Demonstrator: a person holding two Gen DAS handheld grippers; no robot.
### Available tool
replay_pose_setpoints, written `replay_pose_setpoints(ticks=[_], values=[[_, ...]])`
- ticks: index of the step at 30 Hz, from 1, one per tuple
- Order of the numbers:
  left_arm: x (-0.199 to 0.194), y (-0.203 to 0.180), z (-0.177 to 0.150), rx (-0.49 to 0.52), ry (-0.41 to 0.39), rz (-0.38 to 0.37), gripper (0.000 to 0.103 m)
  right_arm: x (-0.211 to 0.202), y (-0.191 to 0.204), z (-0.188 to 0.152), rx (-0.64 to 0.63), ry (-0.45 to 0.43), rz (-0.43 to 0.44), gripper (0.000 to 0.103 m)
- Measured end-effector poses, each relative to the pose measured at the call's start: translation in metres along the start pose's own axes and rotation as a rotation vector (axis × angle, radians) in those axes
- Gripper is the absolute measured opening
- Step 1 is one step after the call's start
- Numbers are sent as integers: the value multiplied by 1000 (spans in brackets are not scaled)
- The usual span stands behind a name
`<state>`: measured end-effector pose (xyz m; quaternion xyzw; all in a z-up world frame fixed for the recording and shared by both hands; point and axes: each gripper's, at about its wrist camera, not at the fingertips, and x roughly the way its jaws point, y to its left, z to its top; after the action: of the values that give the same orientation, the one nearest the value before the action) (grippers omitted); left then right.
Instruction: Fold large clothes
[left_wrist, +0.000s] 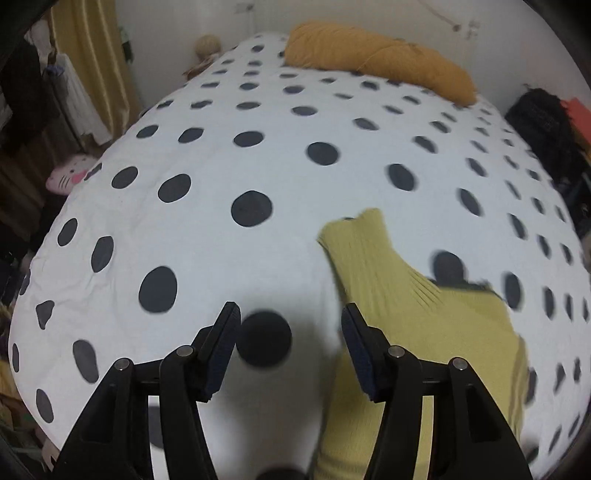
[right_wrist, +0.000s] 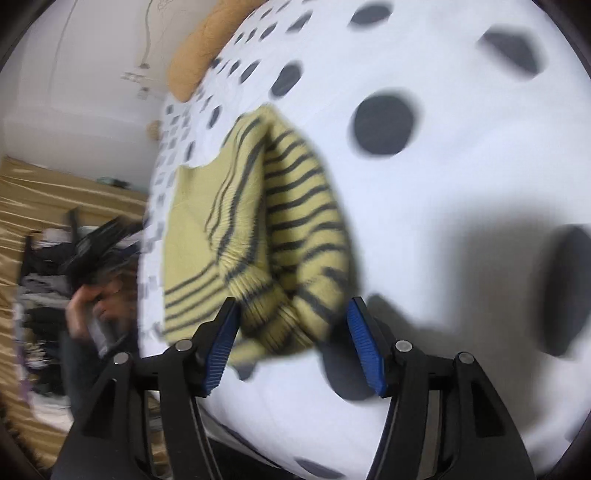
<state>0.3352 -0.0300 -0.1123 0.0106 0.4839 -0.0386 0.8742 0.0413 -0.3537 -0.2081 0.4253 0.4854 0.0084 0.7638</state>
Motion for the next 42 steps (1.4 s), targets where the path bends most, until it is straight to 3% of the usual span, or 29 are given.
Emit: replay_pose_setpoints(ticks=[4, 10, 12, 14, 16, 18, 20, 21, 23, 25, 28, 31, 34, 36, 40, 42], values=[[-49, -24, -59, 46, 3, -62, 58, -29, 44, 15, -93, -58, -36, 61], [-21, -58, -130, 74, 122, -27, 58, 7, 123, 35, -279, 27, -144, 61], [-1, -57, -145, 49, 182, -46, 58, 32, 130, 36, -296, 85, -189, 61], [8, -58, -153, 53, 176, -44, 68, 51, 124, 29, -328, 136, -279, 61], [13, -56, -155, 52, 175, -27, 73, 75, 111, 24, -393, 171, -443, 63], [16, -48, -154, 4, 195, -52, 74, 85, 86, 26, -371, 194, -493, 84], [5, -38, -152, -38, 196, -69, 73, 81, 65, 33, -243, 207, -407, 81], [-4, -37, -153, -32, 181, -54, 71, 75, 61, 33, -206, 193, -372, 72], [-25, -30, -156, -26, 152, 5, 58, 61, 69, 28, -232, 168, -342, 52], [-38, -19, -162, -62, 153, -18, 58, 45, 85, 17, -298, 121, -373, 43], [-46, -12, -172, -92, 145, -62, 58, 26, 107, -1, -384, 69, -334, 41], [-40, -18, -182, -55, 175, -50, 58, 19, 120, -16, -464, 36, -298, 37], [-33, -12, -188, -78, 209, -49, 57, 6, 124, -20, -488, -43, -389, 32], [-35, -11, -187, -82, 200, -50, 57, -7, 123, -17, -458, -93, -387, 32], [-47, -16, -179, -62, 156, -51, 57, 0, 136, -16, -473, -11, -199, 32], [-53, -17, -176, -58, 143, -56, 57, 16, 141, -19, -490, 19, -185, 32]])
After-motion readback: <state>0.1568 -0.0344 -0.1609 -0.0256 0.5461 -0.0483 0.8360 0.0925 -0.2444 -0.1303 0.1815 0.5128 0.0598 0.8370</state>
